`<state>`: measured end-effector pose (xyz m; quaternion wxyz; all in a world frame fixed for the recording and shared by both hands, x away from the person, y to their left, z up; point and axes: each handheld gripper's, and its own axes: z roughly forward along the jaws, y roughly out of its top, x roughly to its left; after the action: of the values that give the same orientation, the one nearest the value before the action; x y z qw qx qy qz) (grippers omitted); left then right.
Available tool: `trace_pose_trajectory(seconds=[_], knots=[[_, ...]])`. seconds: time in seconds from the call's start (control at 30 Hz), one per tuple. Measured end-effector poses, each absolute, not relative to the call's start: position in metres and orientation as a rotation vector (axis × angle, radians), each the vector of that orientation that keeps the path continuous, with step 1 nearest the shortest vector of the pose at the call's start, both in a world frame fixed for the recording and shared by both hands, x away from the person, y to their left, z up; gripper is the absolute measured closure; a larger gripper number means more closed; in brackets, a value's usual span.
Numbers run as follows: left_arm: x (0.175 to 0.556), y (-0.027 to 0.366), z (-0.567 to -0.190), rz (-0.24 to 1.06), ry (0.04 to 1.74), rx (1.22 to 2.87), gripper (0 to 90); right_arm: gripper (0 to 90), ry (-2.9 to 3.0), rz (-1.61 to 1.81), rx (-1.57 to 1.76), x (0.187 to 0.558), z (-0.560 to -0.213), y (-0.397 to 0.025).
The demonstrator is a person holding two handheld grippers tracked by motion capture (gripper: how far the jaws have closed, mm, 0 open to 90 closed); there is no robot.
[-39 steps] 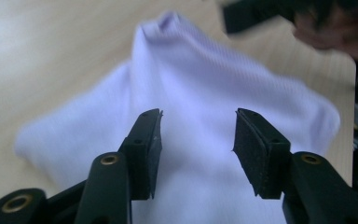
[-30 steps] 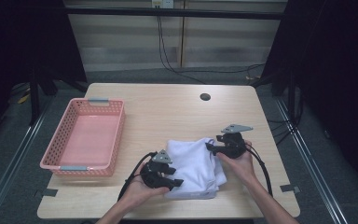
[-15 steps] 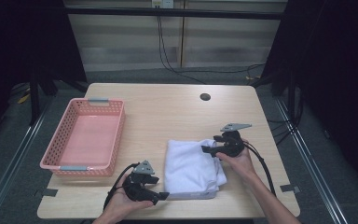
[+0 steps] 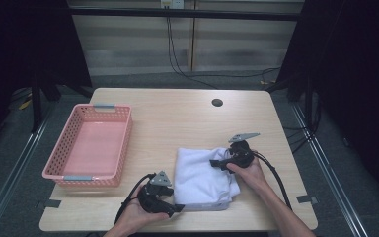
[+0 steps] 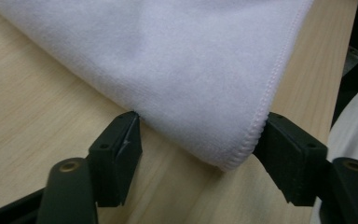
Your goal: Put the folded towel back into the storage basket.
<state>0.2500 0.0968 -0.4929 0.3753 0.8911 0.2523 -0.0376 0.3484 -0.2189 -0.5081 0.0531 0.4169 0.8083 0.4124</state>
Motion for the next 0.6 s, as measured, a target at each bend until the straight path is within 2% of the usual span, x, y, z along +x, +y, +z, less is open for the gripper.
trace_pose_trajectory(seconds=[0.17, 0.23, 0.27, 0.3, 0.37, 0.4, 0.43, 0.5, 0.6], knots=[[0.2481, 0.0940, -0.4929, -0.040, 0.590, 2.306, 44.4, 28.8, 2.486, 1.246, 1.255, 0.3468, -0.5062, -0.2178], [0.2496, 0.0945, -0.4936, -0.055, 0.579, 2.300, 55.5, 37.2, 2.510, 1.241, 1.239, 0.3457, -0.5051, -0.2159], [0.2496, 0.0945, -0.4936, -0.055, 0.579, 2.300, 57.9, 37.2, 2.510, 1.241, 1.239, 0.3457, -0.5051, -0.2159], [0.2507, 0.0941, -0.4934, -0.058, 0.588, 2.302, 62.9, 44.0, 2.512, 1.243, 1.232, 0.3445, -0.5051, -0.2144], [0.2527, 0.0938, -0.4939, -0.074, 0.592, 2.295, 67.8, 50.8, 2.525, 1.267, 1.242, 0.3440, -0.5053, -0.2142], [0.2527, 0.0938, -0.4939, -0.074, 0.592, 2.295, 69.4, 50.8, 2.525, 1.267, 1.242, 0.3440, -0.5053, -0.2142], [0.2542, 0.0942, -0.4939, -0.093, 0.600, 2.293, 70.4, 56.9, 2.534, 1.278, 1.243, 0.3439, -0.5053, -0.2143], [0.2548, 0.0943, -0.4936, -0.096, 0.606, 2.296, 71.8, 61.8, 2.540, 1.295, 1.244, 0.3436, -0.5054, -0.2144], [0.2550, 0.0944, -0.4935, -0.105, 0.609, 2.289, 73.0, 65.8, 2.533, 1.308, 1.265, 0.3434, -0.5052, -0.2149]])
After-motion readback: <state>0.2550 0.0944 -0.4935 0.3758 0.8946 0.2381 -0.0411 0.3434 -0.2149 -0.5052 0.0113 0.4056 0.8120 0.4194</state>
